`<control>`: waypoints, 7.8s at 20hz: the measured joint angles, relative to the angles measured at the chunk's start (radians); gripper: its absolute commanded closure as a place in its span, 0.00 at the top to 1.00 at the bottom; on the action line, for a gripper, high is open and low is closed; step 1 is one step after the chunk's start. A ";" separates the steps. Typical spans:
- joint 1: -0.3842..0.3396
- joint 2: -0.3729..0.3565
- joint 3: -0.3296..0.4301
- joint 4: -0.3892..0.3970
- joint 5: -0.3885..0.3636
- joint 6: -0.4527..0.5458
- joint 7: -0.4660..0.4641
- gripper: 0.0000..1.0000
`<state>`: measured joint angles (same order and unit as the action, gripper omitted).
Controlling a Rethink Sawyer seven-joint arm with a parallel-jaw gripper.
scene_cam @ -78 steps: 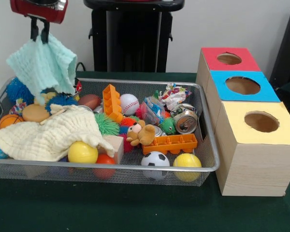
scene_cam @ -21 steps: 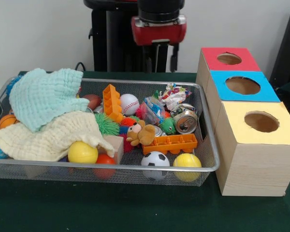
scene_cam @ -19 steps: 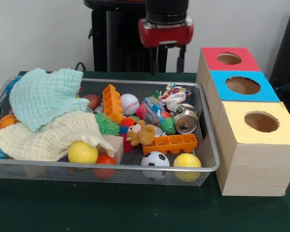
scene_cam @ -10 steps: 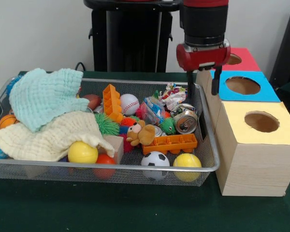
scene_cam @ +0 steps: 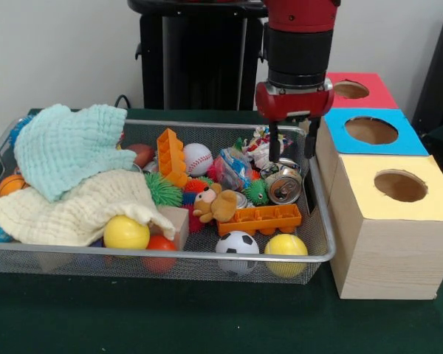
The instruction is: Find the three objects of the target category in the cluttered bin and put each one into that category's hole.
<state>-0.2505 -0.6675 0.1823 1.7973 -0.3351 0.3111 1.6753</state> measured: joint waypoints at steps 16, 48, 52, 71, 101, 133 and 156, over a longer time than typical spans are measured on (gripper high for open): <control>-0.049 -0.080 -0.025 0.000 0.001 0.059 0.000 1.00; -0.050 -0.019 -0.087 -0.042 -0.041 0.076 0.000 1.00; -0.030 0.018 -0.101 -0.045 -0.054 0.076 0.000 1.00; -0.013 0.086 -0.107 -0.061 -0.064 0.075 0.000 1.00; -0.013 -0.022 -0.109 -0.099 -0.055 0.242 0.000 0.00; -0.071 -0.102 -0.067 -0.088 -0.027 0.180 0.000 1.00; -0.075 -0.023 -0.011 -0.080 0.000 0.073 0.000 1.00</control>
<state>-0.3259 -0.6903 0.1716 1.7168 -0.3349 0.3836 1.6753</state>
